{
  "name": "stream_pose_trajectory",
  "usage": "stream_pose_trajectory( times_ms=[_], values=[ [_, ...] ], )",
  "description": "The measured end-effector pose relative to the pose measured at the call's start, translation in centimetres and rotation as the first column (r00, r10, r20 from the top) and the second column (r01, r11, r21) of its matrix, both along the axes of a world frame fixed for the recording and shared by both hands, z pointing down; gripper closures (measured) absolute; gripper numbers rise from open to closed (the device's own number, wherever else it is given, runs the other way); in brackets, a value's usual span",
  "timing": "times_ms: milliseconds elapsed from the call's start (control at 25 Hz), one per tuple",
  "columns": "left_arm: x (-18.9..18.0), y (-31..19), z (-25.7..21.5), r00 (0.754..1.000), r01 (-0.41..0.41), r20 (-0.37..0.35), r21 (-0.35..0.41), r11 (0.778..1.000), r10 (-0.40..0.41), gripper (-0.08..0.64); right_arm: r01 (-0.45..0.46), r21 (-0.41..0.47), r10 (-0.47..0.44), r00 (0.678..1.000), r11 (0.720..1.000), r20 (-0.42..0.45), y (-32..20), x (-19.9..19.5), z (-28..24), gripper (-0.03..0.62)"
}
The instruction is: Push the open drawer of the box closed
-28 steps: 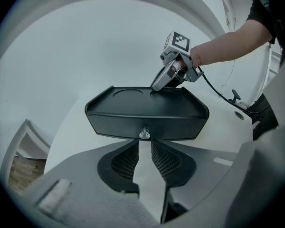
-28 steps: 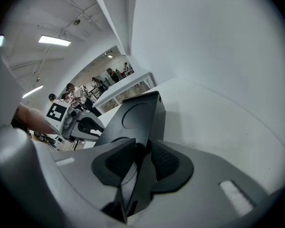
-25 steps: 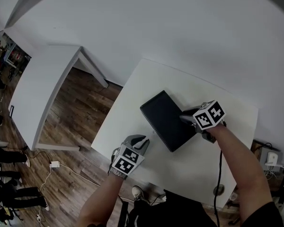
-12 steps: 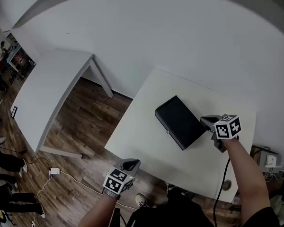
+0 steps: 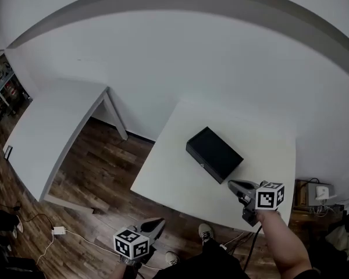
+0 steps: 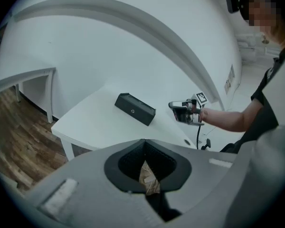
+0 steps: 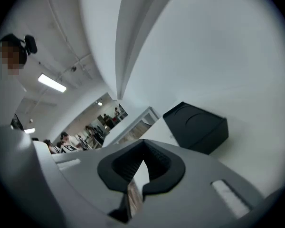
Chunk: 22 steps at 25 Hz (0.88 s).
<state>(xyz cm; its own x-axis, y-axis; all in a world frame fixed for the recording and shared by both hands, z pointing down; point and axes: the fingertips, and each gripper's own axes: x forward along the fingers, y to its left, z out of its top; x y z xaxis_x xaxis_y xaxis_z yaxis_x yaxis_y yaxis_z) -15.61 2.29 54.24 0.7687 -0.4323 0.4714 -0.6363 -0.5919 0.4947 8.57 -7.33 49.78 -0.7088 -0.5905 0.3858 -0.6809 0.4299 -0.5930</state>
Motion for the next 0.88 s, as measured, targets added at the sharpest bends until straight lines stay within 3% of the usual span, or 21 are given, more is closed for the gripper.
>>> stream_pose_trajectory(
  times_ms=[160, 320, 640, 880],
  values=[
    [0.0, 3.6, -1.7, 0.993, -0.02, -0.119, -0.038, 0.999, 0.016, 0.558, -0.072, -0.036, 0.078, 0.972, 0.997, 0.222, 7.3, -4.6, -0.7, 0.592],
    [0.4, 7.7, -2.6, 0.965, -0.093, -0.255, -0.122, 0.988, 0.059, 0.558, -0.092, -0.07, 0.11, 0.935, 0.993, 0.336, 14.1, -9.0, -1.6, 0.592],
    [-0.5, 12.6, -2.8, 0.942, -0.161, -0.316, -0.13, 0.978, 0.112, 0.558, -0.08, -0.087, 0.107, 0.926, 0.993, 0.363, 23.0, -13.7, -2.0, 0.592],
    [-2.4, 13.8, -3.4, 0.934, -0.138, -0.346, -0.117, 0.984, 0.09, 0.558, -0.129, -0.094, 0.156, 0.905, 0.987, 0.396, 25.7, -14.8, -2.6, 0.592]
  ],
)
